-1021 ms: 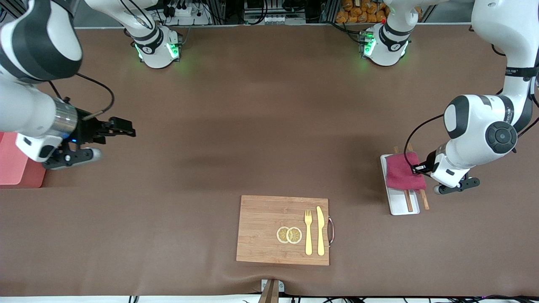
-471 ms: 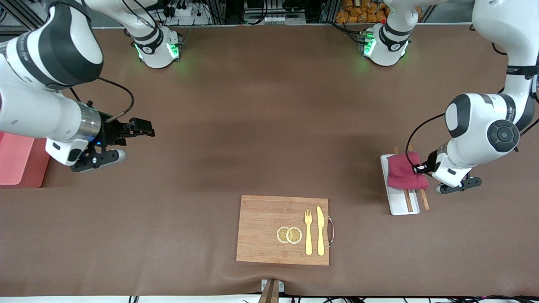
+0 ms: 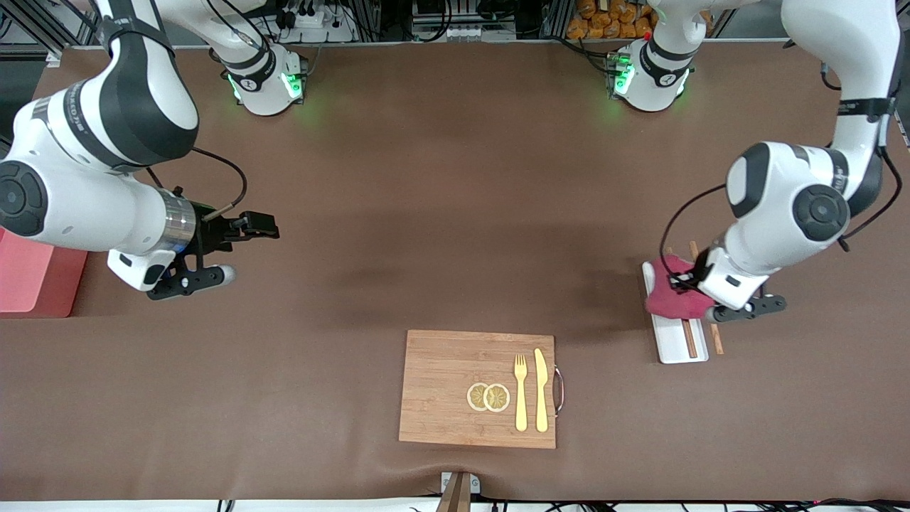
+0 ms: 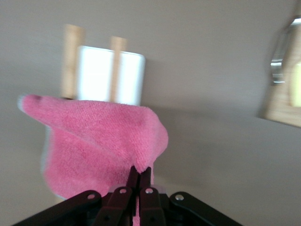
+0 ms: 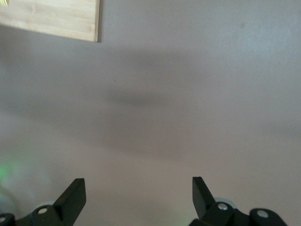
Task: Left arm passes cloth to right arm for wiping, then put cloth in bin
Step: 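Carry the pink cloth with the left gripper toward the right gripper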
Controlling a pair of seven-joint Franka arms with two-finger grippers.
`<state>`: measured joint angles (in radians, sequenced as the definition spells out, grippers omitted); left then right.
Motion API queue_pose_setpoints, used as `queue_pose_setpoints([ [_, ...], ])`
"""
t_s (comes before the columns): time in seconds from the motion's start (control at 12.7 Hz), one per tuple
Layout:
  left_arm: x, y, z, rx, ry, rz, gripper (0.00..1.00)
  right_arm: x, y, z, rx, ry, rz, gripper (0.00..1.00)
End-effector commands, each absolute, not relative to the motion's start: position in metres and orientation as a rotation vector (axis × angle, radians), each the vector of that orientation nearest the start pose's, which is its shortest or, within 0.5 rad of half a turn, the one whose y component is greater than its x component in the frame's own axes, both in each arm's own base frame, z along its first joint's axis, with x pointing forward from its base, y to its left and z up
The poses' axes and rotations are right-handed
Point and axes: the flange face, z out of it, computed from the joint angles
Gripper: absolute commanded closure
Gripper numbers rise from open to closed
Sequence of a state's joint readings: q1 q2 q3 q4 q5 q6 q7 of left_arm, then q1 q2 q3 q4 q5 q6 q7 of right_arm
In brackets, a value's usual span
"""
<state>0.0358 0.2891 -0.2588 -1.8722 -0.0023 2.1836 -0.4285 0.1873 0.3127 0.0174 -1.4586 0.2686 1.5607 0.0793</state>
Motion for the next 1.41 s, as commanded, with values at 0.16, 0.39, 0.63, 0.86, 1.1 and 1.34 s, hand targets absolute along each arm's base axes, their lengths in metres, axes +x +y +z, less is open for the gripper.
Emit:
queue_pose_setpoints([
  [0.16,0.599,-0.284,0.403,-3.27,-0.721,0.023,1.0,0.61,0.175,0.503,-2.861,0.188,0.395,0.0],
  [0.39,0.587,-0.396,0.399,-3.278,-1.042,0.079,1.0,0.605,0.186,0.5,-2.857,0.487,0.45,0.0],
  [0.63,0.581,-0.478,0.39,-3.302,-1.468,0.075,1.0,0.606,0.188,0.496,-2.815,0.798,0.494,0.0],
  [0.86,0.569,-0.511,0.388,-3.32,-1.668,0.086,1.0,0.605,0.207,0.48,-2.748,1.084,0.488,0.0],
  [1.1,0.56,-0.544,0.396,-3.241,-2.028,0.19,1.0,0.606,0.209,0.458,-2.63,1.161,0.497,0.0],
  [1.34,0.561,-0.549,0.411,-3.084,-2.301,0.304,1.0,0.595,0.216,0.443,-2.565,1.185,0.453,0.0],
])
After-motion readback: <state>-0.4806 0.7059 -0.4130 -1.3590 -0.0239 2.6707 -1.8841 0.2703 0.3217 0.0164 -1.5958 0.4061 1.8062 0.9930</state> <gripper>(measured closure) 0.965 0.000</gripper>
